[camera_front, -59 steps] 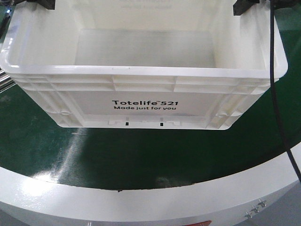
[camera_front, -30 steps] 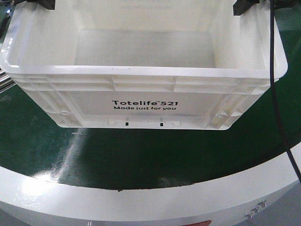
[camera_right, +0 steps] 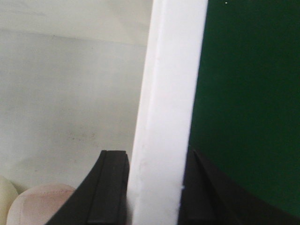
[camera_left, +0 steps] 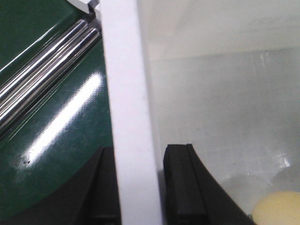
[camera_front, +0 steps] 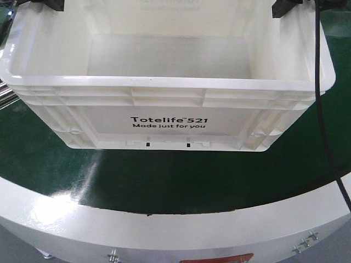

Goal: Place moving items into box and shelve
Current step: 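Hold the tote with both grippers while the base turns away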

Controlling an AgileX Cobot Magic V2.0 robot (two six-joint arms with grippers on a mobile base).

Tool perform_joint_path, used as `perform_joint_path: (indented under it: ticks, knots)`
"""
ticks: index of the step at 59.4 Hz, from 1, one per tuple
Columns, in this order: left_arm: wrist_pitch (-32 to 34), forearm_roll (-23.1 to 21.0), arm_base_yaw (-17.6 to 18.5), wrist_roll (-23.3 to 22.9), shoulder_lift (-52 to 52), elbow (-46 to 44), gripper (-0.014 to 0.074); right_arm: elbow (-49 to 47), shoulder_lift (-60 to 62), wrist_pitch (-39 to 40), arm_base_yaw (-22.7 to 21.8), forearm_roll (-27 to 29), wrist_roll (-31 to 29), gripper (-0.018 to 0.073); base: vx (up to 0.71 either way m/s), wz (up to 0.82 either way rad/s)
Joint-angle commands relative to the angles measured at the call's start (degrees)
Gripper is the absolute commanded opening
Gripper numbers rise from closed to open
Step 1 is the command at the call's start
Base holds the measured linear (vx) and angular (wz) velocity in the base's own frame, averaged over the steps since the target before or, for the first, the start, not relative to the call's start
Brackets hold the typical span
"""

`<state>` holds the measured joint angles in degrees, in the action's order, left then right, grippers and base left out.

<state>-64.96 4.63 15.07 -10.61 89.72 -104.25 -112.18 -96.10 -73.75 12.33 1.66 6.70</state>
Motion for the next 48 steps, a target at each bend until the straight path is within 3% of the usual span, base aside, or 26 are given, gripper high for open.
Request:
perform_joint_path:
  ticks: [1,22,48]
  knots:
    - [5.4,7.4,-0.8,0.0,-3.3,-2.0,-0.0001,-2.3,3.9,1.5,-0.9,-4.5,-1.2,-0.0005,-0.04,0.14]
    - [5.4,7.4,-0.8,0.0,-3.3,-2.0,-0.0001,-2.3,3.9,1.0,-0.9,-4.5,-1.2,-0.0005,-0.05,0.23]
    - [5.4,7.4,-0.8,0.1,-3.3,-2.0,-0.0001,-2.3,3.9,0.9,-0.9,-4.5,-1.2,-0.0005,-0.08,0.46]
